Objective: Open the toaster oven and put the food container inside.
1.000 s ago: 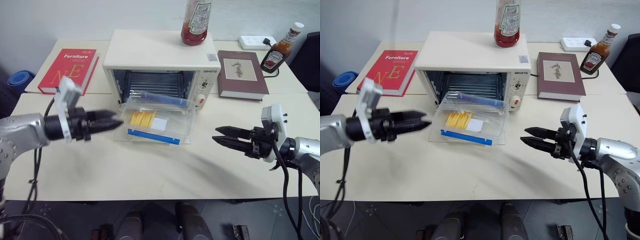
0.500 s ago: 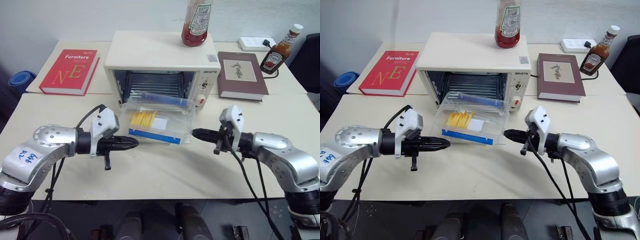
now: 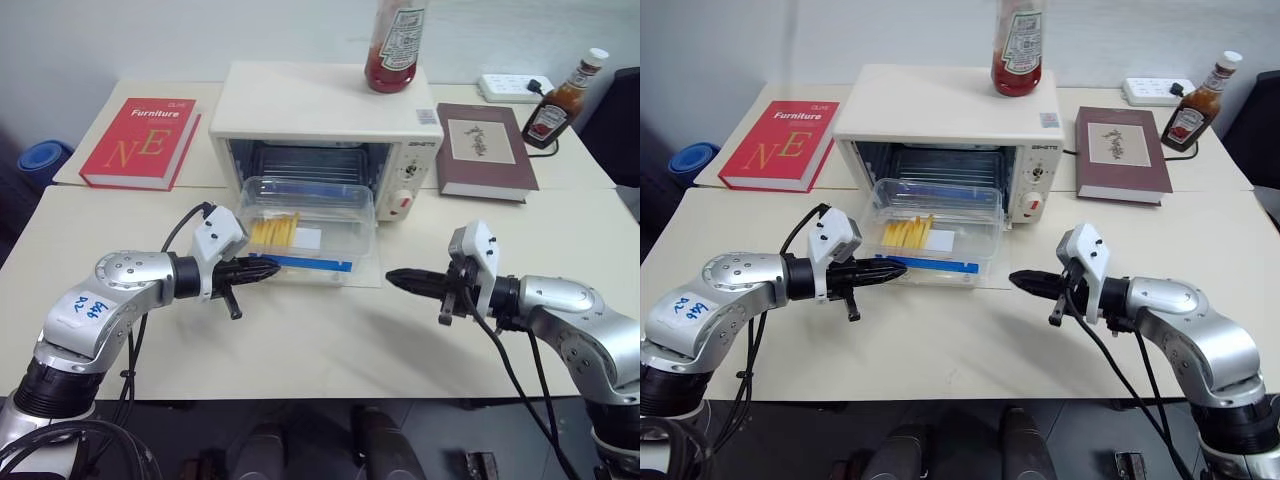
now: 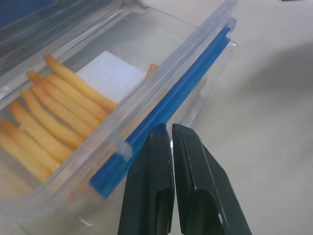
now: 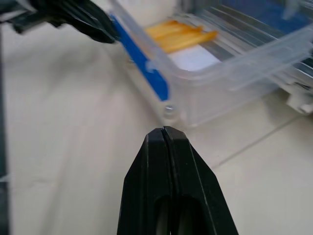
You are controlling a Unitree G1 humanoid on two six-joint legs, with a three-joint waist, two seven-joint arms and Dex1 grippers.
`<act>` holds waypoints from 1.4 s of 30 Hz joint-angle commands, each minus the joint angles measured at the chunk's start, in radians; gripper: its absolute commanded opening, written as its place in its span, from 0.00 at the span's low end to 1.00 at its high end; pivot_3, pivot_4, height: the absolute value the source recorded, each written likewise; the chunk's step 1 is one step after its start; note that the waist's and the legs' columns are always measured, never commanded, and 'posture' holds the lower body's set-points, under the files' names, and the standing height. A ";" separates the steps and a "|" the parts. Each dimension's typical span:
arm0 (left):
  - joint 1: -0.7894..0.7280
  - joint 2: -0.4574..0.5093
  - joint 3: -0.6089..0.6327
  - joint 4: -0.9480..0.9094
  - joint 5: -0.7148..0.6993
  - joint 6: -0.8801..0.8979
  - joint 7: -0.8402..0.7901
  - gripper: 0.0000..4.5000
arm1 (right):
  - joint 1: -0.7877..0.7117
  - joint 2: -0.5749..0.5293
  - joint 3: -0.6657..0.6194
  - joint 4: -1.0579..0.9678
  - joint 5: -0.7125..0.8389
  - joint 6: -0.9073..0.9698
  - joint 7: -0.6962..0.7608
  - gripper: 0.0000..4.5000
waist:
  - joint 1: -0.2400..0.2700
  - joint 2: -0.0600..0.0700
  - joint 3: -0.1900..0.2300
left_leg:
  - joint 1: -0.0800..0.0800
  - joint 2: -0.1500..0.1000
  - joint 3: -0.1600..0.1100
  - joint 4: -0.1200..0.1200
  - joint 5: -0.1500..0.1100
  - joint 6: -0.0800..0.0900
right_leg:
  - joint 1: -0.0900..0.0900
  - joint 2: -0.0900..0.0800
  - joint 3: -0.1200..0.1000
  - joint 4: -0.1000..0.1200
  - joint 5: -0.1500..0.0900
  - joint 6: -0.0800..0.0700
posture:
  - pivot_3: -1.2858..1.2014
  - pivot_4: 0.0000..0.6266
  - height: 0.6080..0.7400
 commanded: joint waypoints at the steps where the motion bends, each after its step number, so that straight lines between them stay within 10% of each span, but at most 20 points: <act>1: -0.025 -0.010 0.002 0.006 0.023 -0.015 -0.008 0.04 | -0.053 0.077 0.051 -0.008 0.005 0.008 -0.065 0.00 | -0.009 0.000 0.000 | 0.001 0.000 -0.001 0.000 0.000 0.000 | 0.000 0.000 0.000 0.001 0.000 0.000 | 0.52 0.24 1.00; 28: -0.393 -0.344 -0.013 0.585 0.367 -0.354 0.259 0.04 | -0.528 0.436 0.120 0.715 -0.415 -0.320 -0.340 0.00 | -0.010 0.000 0.000 | -0.006 -0.001 0.001 -0.001 0.003 -0.005 | -0.010 -0.001 0.000 0.010 0.000 0.000 | 0.52 0.24 1.00; 37: -0.258 -0.245 0.045 0.304 0.243 -0.196 0.078 0.04 | -0.366 0.320 0.096 0.383 -0.305 -0.149 -0.212 0.00 | -0.012 0.000 0.000 | -0.010 0.000 0.003 -0.002 0.004 -0.007 | -0.014 -0.002 0.000 0.008 0.000 0.000 | 0.52 0.24 1.00; 42: -0.140 -0.060 0.160 0.126 0.115 -0.113 -0.086 0.31 | -0.142 0.146 0.036 0.087 -0.134 0.046 -0.106 0.00 | -0.009 0.000 0.000 | -0.010 0.000 0.002 -0.002 0.002 -0.003 | -0.014 -0.001 0.000 0.009 0.000 -0.001 | 0.52 0.24 1.00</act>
